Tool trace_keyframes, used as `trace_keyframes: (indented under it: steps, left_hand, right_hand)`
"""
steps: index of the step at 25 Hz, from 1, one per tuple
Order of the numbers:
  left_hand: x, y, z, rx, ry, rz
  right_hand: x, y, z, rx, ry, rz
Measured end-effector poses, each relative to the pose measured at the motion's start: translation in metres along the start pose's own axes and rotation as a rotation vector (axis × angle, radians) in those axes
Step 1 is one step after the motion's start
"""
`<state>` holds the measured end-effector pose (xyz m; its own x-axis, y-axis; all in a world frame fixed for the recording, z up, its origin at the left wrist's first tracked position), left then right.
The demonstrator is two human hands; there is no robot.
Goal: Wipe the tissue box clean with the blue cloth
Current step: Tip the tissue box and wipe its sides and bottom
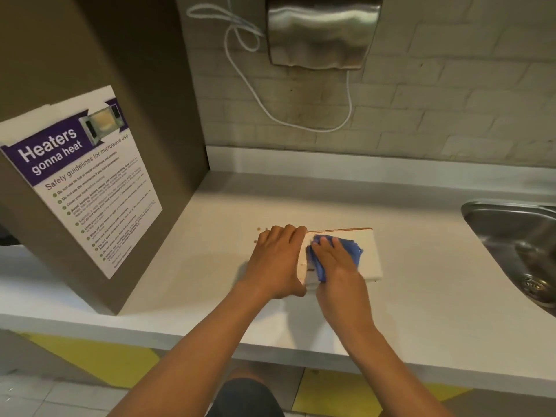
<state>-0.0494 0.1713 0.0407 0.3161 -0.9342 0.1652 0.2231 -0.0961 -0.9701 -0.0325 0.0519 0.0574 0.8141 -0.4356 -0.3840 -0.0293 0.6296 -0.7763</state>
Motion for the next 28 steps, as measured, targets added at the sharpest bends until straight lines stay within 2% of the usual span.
trace_keyframes:
  steps: [2,5,8,12,16,20,24,28]
  left_hand:
    - [0.000,0.000,0.001,-0.011,-0.007,0.011]
    - [0.000,-0.003,0.002,-0.011,-0.011,0.002]
    - [0.002,-0.004,0.000,0.020,0.004,-0.018]
    - [-0.001,-0.001,-0.002,-0.003,0.036,-0.019]
    - [-0.022,-0.006,-0.004,-0.104,0.004,-0.059]
    - [-0.036,-0.003,-0.011,-0.115,-0.029,-0.193]
    - [-0.033,-0.002,-0.010,-0.089,-0.004,-0.232]
    - [-0.029,0.000,-0.017,-0.048,0.040,-0.334]
  right_hand:
    - [0.012,-0.015,0.004,0.106,0.039,-0.027]
    - [0.014,-0.015,0.021,0.024,0.091,-0.101]
    - [-0.006,-0.001,0.017,0.008,-0.002,-0.065]
    - [0.006,0.009,0.010,0.065,0.059,0.058]
    - [0.003,0.001,0.011,0.081,0.000,0.006]
    - [0.011,0.001,0.013,0.122,-0.004,0.015]
    - [0.010,0.007,0.028,-0.006,0.097,-0.064]
    - [-0.027,0.018,0.026,-0.013,-0.074,-0.053]
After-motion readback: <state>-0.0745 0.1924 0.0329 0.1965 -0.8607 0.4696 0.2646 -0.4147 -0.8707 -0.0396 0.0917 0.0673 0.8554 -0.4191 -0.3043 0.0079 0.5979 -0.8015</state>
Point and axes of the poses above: each hand's wrist, its own z-axis towards the middle knuckle, its own y-axis out of the palm, x = y × z, the point moved 8 cm from there along z, towards the middle knuckle, and after that the axes turned 12 degrees about -y, right-handed, at the moved point
